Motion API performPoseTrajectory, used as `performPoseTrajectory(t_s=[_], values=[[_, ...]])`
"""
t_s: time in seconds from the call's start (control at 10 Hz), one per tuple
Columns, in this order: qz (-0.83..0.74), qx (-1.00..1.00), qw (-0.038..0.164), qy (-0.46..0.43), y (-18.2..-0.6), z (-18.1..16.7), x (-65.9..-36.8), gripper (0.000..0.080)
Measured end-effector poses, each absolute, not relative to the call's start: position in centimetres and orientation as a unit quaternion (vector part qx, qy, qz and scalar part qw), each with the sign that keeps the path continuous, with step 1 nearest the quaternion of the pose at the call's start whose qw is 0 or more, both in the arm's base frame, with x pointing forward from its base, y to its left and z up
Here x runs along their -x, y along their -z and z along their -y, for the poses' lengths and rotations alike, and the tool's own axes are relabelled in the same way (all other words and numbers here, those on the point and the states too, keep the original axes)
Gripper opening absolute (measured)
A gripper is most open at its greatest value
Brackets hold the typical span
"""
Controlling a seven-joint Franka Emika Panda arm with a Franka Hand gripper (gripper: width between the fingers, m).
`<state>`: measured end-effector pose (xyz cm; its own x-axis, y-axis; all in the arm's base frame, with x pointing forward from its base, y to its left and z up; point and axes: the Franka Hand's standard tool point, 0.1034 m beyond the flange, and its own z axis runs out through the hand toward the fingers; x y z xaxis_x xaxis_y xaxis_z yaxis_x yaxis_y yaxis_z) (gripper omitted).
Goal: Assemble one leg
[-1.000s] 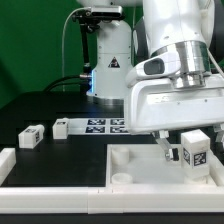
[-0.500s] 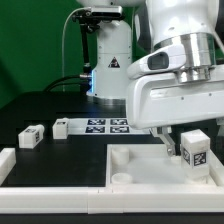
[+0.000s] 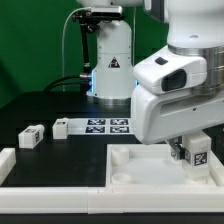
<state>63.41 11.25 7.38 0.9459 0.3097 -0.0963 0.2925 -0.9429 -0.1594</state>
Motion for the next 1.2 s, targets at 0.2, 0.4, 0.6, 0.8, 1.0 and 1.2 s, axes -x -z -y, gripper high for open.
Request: performPoseTrajectory(t_s=[0.2, 0.4, 0.6, 0.8, 1.0, 1.2], values=[[0.150, 0.985, 0.071, -0.055, -7.19, -10.89, -63.50, 0.0649], [0.149, 0.985, 0.071, -0.050, -7.23, -10.89, -63.73, 0.0513], [0.149, 0.985, 0.071, -0.050, -7.22, -10.88, -63.73, 0.0290], [0.128, 0.988, 0.070, -0.051, -7.22, -10.90, -63.73, 0.0290], [0.116, 0.989, 0.070, -0.052, -7.22, -10.94, -63.72, 0.0290], [0.025, 0.996, 0.067, -0.056, -7.23, -11.09, -63.78, 0.0290]])
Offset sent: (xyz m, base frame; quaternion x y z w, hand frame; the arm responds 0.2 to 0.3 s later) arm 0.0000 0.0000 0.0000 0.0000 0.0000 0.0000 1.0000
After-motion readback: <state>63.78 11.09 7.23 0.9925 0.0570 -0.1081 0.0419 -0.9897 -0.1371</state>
